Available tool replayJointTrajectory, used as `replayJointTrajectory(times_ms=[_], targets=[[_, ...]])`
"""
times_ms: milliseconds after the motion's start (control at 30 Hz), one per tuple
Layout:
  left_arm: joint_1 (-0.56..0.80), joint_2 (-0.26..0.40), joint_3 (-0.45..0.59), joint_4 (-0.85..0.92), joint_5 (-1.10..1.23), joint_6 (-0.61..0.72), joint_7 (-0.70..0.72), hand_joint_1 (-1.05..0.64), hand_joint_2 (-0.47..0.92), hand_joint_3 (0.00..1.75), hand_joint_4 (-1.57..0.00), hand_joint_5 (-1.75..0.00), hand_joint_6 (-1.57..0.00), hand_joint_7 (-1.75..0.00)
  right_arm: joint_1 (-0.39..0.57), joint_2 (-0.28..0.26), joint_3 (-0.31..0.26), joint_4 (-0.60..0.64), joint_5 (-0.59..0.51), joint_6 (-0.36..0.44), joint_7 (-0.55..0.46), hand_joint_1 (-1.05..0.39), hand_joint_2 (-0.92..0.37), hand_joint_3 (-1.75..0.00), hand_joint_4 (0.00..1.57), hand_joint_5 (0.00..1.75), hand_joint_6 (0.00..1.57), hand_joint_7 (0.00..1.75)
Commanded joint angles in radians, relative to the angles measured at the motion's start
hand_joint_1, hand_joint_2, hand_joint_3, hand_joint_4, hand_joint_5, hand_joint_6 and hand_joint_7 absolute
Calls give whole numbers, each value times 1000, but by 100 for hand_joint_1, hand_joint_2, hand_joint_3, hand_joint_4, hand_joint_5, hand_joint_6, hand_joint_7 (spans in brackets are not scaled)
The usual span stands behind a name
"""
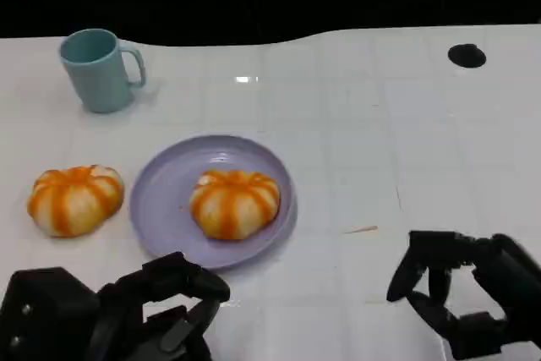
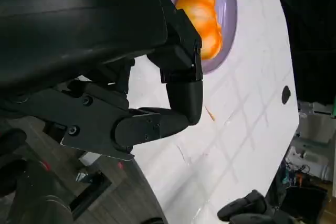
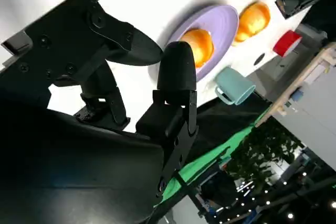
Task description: Grasp the bread from the table and place it into the plate.
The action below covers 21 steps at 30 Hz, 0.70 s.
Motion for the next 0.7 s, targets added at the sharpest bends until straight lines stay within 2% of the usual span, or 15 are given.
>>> replayJointTrajectory(times_ms=[33, 300, 700], targets=[[1, 8, 15, 6, -12, 2, -3, -34, 92, 52, -64, -175, -58, -134, 54, -13, -42, -64, -6, 43, -5, -12, -38, -122, 92, 175, 81, 132], [-5, 18, 27, 15, -14, -1, -10, -35, 92, 51, -64, -175, -58, -134, 120, 18, -68, -131, -54, 115, -47, -13, -45, -117, 96, 175, 81, 137], [1, 34, 42, 26, -19, -24, -24, -33, 92, 52, -62, -175, -59, -130, 106, 44, -55, -79, -154, 166, -105, -15, -45, -115, 95, 175, 80, 144]])
